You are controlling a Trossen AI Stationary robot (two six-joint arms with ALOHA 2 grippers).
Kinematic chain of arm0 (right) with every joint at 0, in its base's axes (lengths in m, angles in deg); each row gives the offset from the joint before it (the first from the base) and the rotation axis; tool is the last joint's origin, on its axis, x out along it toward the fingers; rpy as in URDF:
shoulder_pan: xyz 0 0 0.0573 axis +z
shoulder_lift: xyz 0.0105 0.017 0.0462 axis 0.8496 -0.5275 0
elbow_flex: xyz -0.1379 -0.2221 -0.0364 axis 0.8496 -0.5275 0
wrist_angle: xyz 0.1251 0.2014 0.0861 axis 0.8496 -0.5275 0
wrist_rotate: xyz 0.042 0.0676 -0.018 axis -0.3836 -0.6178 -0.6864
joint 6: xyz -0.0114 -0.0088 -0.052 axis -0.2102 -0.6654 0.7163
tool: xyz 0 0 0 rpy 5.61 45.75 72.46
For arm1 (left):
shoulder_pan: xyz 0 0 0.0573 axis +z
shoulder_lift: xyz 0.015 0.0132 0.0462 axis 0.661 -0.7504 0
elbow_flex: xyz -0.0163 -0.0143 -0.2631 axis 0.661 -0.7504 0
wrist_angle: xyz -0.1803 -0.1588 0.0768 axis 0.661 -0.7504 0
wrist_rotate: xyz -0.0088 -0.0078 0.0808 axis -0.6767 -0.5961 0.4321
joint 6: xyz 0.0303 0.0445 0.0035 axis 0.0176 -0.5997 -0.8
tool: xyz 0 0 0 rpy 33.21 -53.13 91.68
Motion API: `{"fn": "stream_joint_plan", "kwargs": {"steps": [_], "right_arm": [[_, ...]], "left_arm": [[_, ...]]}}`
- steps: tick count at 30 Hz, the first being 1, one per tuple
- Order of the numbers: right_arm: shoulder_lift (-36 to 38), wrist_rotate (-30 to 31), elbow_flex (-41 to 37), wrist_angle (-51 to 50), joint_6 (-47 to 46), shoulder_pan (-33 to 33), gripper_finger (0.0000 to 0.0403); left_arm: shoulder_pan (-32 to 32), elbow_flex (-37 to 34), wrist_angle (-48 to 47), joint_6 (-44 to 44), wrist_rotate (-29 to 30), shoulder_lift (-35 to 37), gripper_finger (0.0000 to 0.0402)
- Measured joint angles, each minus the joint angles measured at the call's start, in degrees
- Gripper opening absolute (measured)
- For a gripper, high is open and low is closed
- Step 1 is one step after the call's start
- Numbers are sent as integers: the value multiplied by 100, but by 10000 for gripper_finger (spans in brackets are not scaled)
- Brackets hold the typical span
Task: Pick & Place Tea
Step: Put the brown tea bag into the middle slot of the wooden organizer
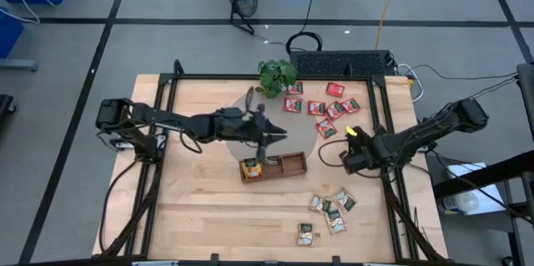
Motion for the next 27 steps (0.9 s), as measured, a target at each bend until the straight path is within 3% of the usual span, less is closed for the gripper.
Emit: {"fn": "stream_joint_plan", "kwargs": {"steps": [5,9,18,24,27], "right_arm": [[-49,-486,-436,783,442,-722,0],[-235,-757,-698,1037,570,-1190,0],[-703,-1661,-779,1759,1013,-1543,0],[-649,-1750,-800,4204,2470,-1387,0],[-538,-1402,-765,5155,3016,-1343,0]], "left_arm": [[123,-822,801,126,-5,497,67],[125,-1272,835,122,-5,820,67],[122,-1569,858,108,-5,963,67],[107,-1575,872,-27,-5,963,67],[107,-1577,874,-101,-5,961,67]]}}
